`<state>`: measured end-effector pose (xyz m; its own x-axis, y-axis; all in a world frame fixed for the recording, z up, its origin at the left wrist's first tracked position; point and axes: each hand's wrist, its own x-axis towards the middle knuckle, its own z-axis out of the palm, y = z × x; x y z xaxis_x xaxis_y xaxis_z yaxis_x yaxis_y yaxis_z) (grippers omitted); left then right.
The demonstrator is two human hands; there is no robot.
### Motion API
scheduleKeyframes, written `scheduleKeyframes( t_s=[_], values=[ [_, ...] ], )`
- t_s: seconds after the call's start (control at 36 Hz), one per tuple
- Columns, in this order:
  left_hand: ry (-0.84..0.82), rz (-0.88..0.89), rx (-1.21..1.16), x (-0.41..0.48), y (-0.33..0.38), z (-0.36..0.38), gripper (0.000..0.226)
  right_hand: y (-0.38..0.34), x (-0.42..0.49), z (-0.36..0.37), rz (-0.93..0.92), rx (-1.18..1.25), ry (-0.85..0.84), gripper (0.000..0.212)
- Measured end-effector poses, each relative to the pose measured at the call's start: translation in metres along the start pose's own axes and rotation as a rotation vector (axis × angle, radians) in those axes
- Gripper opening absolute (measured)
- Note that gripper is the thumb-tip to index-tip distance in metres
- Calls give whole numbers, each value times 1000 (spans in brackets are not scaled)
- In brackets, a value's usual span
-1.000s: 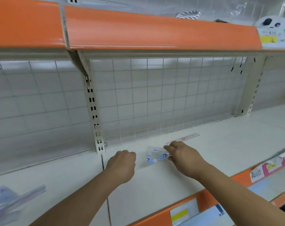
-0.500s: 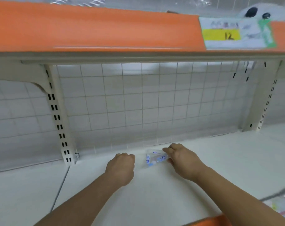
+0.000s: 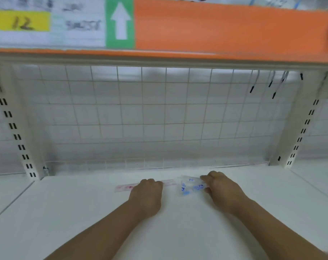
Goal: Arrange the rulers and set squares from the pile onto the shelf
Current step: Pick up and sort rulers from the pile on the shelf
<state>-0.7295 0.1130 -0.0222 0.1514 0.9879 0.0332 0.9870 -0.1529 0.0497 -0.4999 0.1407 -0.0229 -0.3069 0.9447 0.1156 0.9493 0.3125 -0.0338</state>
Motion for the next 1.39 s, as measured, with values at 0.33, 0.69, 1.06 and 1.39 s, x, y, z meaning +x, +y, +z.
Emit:
scheduleKeyframes(
  t_s=[0.33, 0.69, 1.06, 1.39],
  values=[
    [-41, -71, 44, 10, 15, 5, 28, 50, 23, 14, 43, -8, -56, 31],
    [-62, -90, 48, 8, 8, 0, 27, 44, 33, 17, -13, 5, -62, 28],
    [-51, -107, 44, 2, 0, -1, 27, 16, 29, 8, -4, -42, -4, 19],
    [47, -202, 38, -49, -56, -21, 22, -121, 22, -20, -275, -9, 126, 27]
  ],
)
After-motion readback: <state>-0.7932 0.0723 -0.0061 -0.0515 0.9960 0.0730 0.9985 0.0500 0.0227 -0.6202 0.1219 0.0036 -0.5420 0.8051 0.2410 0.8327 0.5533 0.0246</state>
